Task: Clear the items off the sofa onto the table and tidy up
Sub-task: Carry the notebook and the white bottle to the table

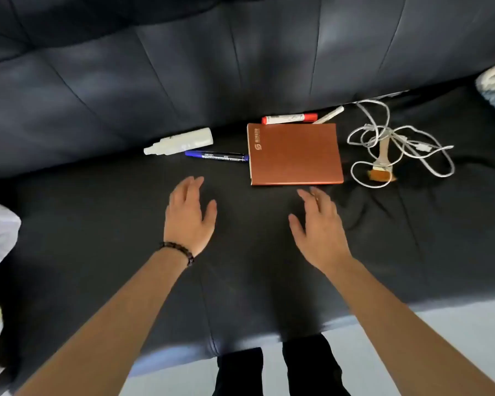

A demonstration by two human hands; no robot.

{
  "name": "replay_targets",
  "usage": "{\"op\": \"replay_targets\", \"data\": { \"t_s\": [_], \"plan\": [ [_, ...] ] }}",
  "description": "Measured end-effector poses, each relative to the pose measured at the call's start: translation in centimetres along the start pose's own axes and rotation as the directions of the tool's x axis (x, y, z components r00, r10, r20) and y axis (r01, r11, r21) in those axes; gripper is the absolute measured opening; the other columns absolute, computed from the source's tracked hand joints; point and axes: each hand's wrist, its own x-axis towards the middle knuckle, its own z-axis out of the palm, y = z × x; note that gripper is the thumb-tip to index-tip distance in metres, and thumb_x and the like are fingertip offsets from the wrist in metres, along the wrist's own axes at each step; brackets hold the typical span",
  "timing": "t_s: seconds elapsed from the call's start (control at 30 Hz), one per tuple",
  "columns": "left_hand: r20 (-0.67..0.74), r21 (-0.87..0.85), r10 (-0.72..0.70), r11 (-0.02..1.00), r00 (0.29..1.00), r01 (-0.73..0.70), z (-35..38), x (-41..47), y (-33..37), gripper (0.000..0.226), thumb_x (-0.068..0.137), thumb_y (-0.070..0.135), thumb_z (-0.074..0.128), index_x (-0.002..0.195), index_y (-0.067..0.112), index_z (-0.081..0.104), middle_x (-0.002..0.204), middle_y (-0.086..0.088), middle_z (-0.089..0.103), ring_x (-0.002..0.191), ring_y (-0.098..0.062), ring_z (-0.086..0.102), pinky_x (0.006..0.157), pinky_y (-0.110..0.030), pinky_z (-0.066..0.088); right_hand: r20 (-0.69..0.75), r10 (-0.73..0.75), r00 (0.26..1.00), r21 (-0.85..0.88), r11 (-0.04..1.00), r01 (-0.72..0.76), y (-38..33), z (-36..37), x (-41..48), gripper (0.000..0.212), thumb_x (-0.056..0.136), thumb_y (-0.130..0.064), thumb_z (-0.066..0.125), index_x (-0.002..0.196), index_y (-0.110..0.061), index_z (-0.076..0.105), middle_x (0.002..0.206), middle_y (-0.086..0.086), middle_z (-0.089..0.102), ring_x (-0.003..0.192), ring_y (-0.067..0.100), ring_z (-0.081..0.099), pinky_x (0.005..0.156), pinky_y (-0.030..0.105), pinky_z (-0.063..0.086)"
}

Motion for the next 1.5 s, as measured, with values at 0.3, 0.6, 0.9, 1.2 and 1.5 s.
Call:
{"op": "replay_targets", "data": {
  "t_s": [0.3,0.6,0.9,1.2,1.5],
  "plan": [
    [-0.110,0.546,0.082,0.838,0.990,-0.009,1.6,11.8,-3.9,0.066,0.089,0.040,0.053,0.144,0.010,0.030,0.144,-0.016,0.035,0.132,-0.037,0.032,0.106,-0.058,0.026,0.091,-0.010,0.996,-0.164,0.986,0.025,2.9,3.4,7.3,0.088,0.089,-0.073,0.038,0.156,-0.033,-0.003,0.165,0.004,-0.006,0.151,0.027,-0.006,0.121,0.048,0.000],
    [-0.093,0.509,0.104,0.860,0.990,-0.042,0.7,12.0,-4.1,0.050,0.086,0.035,0.066,0.119,0.003,0.048,0.123,-0.024,0.042,0.110,-0.043,0.041,0.087,-0.052,0.041,-0.040,-0.040,0.998,-0.326,0.945,0.025,1.9,3.0,7.7,0.062,0.099,-0.060,0.028,0.152,-0.029,0.030,0.155,0.010,0.038,0.138,0.037,0.039,0.109,0.052,0.033],
    [-0.156,0.007,-0.142,0.989,0.977,0.145,2.9,-2.9,-2.5,0.041,0.092,0.041,0.057,0.112,0.006,0.049,0.108,-0.010,0.056,0.097,-0.030,0.054,0.069,-0.037,0.042,-0.225,-0.259,0.939,-0.259,0.945,0.198,1.1,-0.5,-0.4,0.027,0.094,-0.023,0.059,0.119,-0.012,0.063,0.090,0.006,0.073,0.073,0.028,0.069,0.058,0.032,0.050],
    [-0.074,-0.388,-0.411,0.851,0.909,0.353,-7.0,-10.7,6.8,0.037,0.093,0.056,0.046,0.098,0.020,0.042,0.074,0.000,0.061,0.068,-0.027,0.064,0.066,-0.044,0.055,-0.177,-0.059,0.982,-0.077,0.996,0.046,-2.9,-10.6,-8.2,0.030,0.099,-0.029,0.054,0.125,-0.017,0.059,0.091,0.003,0.071,0.076,0.027,0.067,0.059,0.030,0.043],
    [-0.057,-0.490,-0.266,0.847,0.962,0.205,-24.7,-25.3,22.6,0.034,0.091,0.054,0.051,0.099,0.022,0.046,0.079,0.002,0.063,0.069,-0.025,0.065,0.064,-0.044,0.056,-0.262,0.104,0.959,0.205,0.978,-0.050,-9.2,-30.8,-25.6,0.032,0.102,-0.043,0.040,0.129,-0.030,0.050,0.102,-0.017,0.065,0.085,0.008,0.062,0.072,0.030,0.050]
  ]
}}
